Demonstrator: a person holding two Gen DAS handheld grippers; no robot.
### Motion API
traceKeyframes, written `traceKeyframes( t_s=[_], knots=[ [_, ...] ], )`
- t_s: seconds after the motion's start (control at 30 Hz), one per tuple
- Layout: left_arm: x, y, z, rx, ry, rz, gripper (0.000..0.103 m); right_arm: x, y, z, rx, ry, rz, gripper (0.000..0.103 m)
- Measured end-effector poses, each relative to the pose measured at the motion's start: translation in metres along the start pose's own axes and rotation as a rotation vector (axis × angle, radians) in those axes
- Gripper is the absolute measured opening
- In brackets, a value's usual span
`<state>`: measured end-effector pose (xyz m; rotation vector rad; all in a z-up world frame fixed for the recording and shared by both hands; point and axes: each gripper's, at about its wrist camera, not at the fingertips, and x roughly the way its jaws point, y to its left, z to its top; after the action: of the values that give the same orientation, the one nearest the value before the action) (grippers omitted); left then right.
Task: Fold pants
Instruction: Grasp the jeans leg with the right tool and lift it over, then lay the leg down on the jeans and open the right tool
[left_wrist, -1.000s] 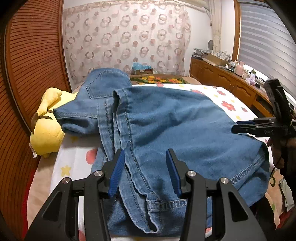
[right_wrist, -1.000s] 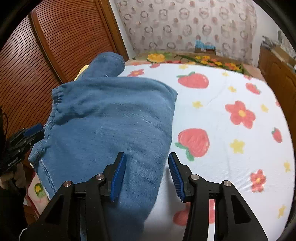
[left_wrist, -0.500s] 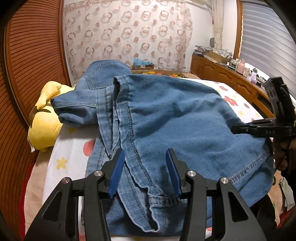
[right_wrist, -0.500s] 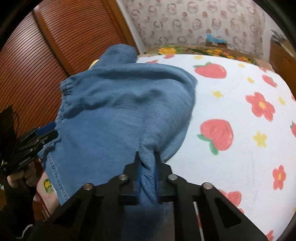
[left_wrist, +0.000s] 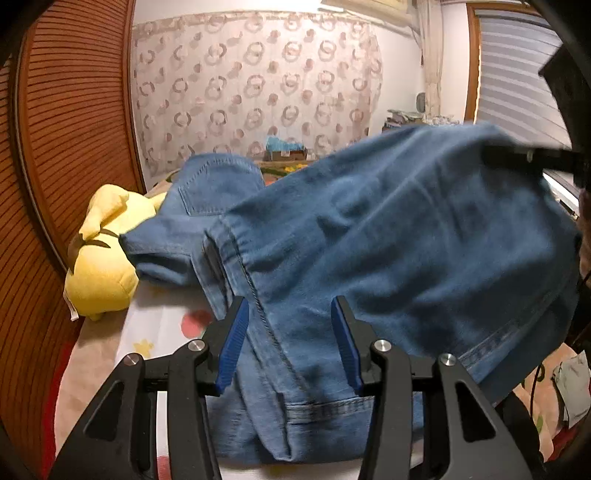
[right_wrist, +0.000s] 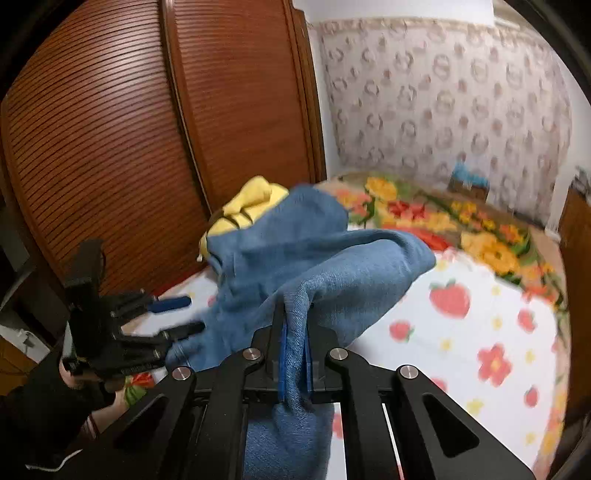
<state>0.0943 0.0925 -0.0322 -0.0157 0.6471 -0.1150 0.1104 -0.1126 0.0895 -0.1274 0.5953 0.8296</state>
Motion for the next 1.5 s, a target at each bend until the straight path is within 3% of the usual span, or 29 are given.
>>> traceKeyframes(
  t_s=[0.1,0.23,0.37,0.47,0.63,0.8,0.87,0.97,1.07,1.3,1.5],
  knots=[
    [-0.003,0.0,0.003,0.0,-0.007,-0.001,0.047,-0.019,0.001,0.012,-0.019,-0.039,-0.042,0.006],
    [-0.004,-0.004,0.009,0.005,-0.015,-0.01,0.047,-0.039,-0.027,0.001,0.024,-0.043,-0.112,0.004],
    [-0.001,-0.02,0.016,0.024,-0.024,-0.037,0.047,-0.04,-0.071,-0.041,0.076,0.046,-0.237,0.004],
    [0.005,-0.041,0.019,0.051,-0.021,-0.062,0.047,-0.035,-0.104,-0.079,0.152,0.105,-0.28,0.004],
    [0.017,-0.073,0.023,0.09,-0.005,-0.106,0.047,-0.02,-0.128,-0.119,0.256,0.133,-0.28,0.005],
    [0.027,-0.112,0.022,0.132,0.012,-0.166,0.047,-0.006,-0.136,-0.137,0.294,0.173,-0.335,0.017],
    [0.033,-0.123,0.021,0.141,0.032,-0.189,0.047,-0.002,-0.137,-0.131,0.306,0.18,-0.358,0.028],
    [0.041,-0.138,0.014,0.157,0.06,-0.208,0.047,-0.002,-0.132,-0.135,0.316,0.189,-0.363,0.033],
    [0.05,-0.146,0.008,0.172,0.089,-0.213,0.047,-0.007,-0.129,-0.136,0.327,0.186,-0.34,0.041],
    [0.063,-0.142,-0.007,0.169,0.141,-0.187,0.047,-0.018,-0.125,-0.163,0.357,0.216,-0.315,0.048],
    [0.065,-0.14,-0.018,0.164,0.137,-0.189,0.047,-0.025,-0.132,-0.177,0.409,0.204,-0.295,0.052]
  ],
)
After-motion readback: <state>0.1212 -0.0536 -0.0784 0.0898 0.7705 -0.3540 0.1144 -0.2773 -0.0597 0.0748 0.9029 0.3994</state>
